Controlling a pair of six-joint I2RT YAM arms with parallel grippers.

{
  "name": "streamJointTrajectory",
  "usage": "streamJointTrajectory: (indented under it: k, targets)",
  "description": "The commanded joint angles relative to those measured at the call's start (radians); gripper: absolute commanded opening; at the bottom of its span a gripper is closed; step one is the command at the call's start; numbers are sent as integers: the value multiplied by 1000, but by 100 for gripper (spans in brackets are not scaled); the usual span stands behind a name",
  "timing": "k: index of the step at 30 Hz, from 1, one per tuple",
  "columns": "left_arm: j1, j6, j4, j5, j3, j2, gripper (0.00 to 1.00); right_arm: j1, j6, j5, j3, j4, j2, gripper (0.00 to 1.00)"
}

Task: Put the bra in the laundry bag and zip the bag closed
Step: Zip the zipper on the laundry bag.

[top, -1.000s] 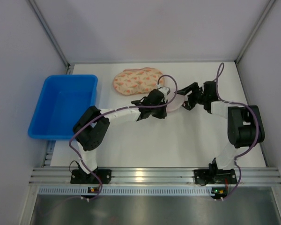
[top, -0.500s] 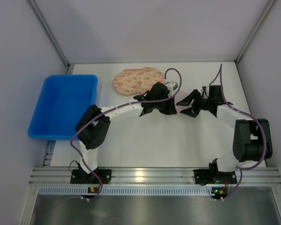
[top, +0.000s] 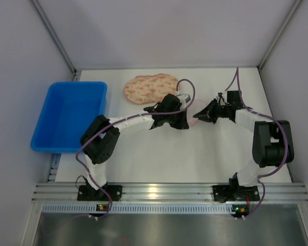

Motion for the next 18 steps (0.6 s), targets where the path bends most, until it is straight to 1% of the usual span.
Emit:
streamJointTrajectory:
  k: [1, 3, 7, 8, 9, 11, 12, 15, 18]
  targets:
    - [35, 16, -59, 10, -73, -104, 0, -35, -137, 2, 107, -47, 46, 0]
    - [55, 42, -75, 5, -105, -124, 0, -35, -184, -3, 160, -85, 78, 0]
    - [81, 71, -84, 12, -122, -138, 0, -36, -305, -4, 265, -170, 146, 0]
    - [84, 76, -84, 16, -117, -138, 0, -36, -320, -4, 308, -182, 158, 2]
    - [83, 73, -83, 26, -113, -137, 0, -36, -331, -6, 328, -216, 180, 15]
    - [83, 56, -81, 49, -74, -117, 0, -35, -342, -32, 383, -248, 195, 34]
    - [83, 49, -79, 57, -61, -103, 0, -36, -340, -40, 393, -278, 192, 54]
    - [81, 12, -67, 75, 7, -58, 0, -36, -348, -66, 388, -312, 134, 72]
    - [74, -4, -47, 78, 65, -23, 0, -36, -317, -77, 306, -322, 31, 81]
